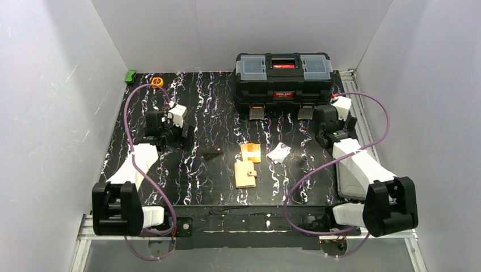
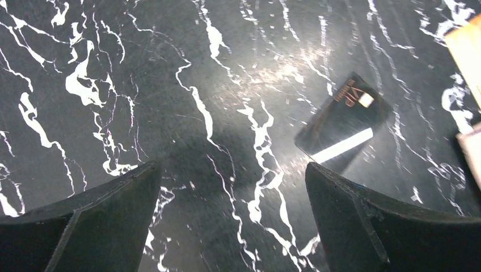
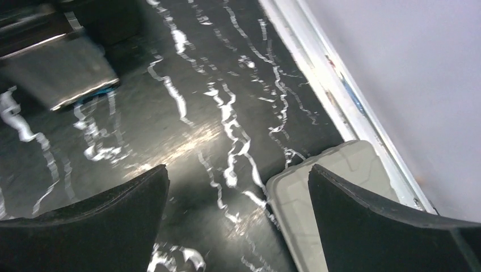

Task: Put the credit cards into the card holder
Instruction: Reset both arms

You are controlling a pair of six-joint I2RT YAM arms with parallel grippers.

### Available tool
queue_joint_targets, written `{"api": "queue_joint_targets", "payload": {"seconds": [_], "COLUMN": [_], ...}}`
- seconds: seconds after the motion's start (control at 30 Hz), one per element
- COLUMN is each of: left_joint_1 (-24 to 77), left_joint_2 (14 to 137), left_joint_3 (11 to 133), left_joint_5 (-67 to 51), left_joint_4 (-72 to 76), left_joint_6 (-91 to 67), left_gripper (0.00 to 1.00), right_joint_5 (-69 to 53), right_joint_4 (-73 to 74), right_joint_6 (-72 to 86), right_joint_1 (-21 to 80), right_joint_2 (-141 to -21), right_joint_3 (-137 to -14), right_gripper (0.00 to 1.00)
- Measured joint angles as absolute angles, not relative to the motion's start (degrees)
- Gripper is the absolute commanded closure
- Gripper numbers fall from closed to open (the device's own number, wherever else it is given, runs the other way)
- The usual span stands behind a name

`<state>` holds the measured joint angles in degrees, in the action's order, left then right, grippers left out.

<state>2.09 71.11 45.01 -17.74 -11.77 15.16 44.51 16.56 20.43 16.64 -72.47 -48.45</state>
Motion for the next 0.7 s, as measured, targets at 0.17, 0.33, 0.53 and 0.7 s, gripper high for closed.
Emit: {"api": "queue_joint_targets", "payload": {"seconds": [0.17,0.33,0.53,0.7], "left_joint_1": [-2.5,-4.8,-4.8,-5.1], "left_joint_2": [76.4,82.3,85.3,85.0], "left_joint_3": [37.7,34.4,28.6,23.7], "left_joint_5": [-18.6,-19.1,-20.8,-21.0], "left_joint_4": [4.3,15.5,29.6,39.7], "left_joint_6": [11.2,7.8,4.3,2.7], "left_gripper": [0.02,0.02,0.02,0.02], "right_joint_5": [44.5,41.8,40.2,38.5], "right_joint_4": [2.2,-8.6,-19.9,-29.3], "right_joint_6": [16.6,14.4,12.3,10.6], "right_joint_1": [11.1,8.6,7.0,6.8], "right_joint_2": [-73.9,-75.4,-75.4,-76.2], "right_joint_3": [-39.9,-33.2,-29.2,-26.3], "right_gripper": [0.02,0.02,0.02,0.02]}}
